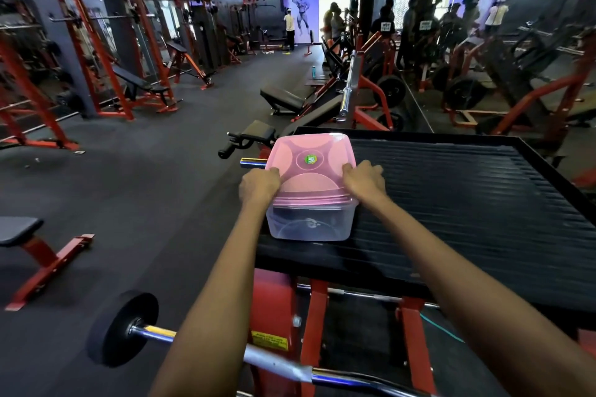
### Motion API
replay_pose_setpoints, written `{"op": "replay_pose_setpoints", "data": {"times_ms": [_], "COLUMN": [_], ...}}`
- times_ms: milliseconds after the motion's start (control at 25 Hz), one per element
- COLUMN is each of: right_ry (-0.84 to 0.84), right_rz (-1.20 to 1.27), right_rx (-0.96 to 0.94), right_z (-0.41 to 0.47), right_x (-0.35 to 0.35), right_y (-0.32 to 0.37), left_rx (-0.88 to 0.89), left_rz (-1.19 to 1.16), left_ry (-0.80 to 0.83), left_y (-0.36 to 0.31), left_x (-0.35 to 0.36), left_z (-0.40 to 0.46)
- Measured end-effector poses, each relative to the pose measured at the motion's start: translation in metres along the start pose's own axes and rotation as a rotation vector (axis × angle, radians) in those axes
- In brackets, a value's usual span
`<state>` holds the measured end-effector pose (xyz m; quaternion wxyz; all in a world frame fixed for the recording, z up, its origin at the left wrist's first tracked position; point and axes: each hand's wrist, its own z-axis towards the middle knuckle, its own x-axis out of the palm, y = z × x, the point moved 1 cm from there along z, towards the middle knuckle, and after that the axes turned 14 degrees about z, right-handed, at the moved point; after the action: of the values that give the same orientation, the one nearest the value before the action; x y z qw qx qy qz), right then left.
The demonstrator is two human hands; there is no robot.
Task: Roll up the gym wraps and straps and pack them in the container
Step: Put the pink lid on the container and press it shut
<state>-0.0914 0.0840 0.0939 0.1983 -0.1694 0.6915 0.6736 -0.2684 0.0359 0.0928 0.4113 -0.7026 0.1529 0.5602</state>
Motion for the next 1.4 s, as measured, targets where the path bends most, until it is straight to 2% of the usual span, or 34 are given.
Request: {"op": "replay_pose_setpoints", "data": {"times_ms": [120,320,400,600,800,920,1040,1240,1400], "right_ry": [-0.062,-0.041,-0.039,-0.010,0.018,0.086,0.098,0.132,0.131], "right_rz": [-0.065,-0.084,-0.119,-0.144,-0.245,-0.250,-0.212,-0.219,-0.263], "right_rx": [0.001,0.025,0.005,0.000,0.030,-0.029,-0.011,-0.056,-0.026], "right_z": [0.006,0.010,0.011,0.010,0.009,0.012,0.013,0.007,0.015], "right_x": [0.006,0.008,0.005,0.004,0.005,0.006,0.008,-0.001,-0.002], "right_y": [0.007,0.009,0.010,0.012,0.000,-0.007,-0.010,-0.006,-0.004], "left_rx": [-0.004,0.003,0.022,0.018,-0.041,0.040,0.103,0.154,0.153], "left_rz": [0.185,0.384,0.377,0.182,0.136,0.173,0.243,0.295,0.300], "left_ry": [-0.020,-0.019,-0.010,-0.018,0.084,0.130,0.216,0.118,0.221], "left_y": [-0.009,-0.012,-0.012,-0.013,-0.008,-0.006,0.001,0.006,0.005], "left_x": [0.002,-0.001,-0.001,-0.014,-0.001,0.001,0.005,0.012,0.004], "left_z": [0.002,0.002,0.000,0.011,0.004,0.007,0.012,0.009,0.019]}}
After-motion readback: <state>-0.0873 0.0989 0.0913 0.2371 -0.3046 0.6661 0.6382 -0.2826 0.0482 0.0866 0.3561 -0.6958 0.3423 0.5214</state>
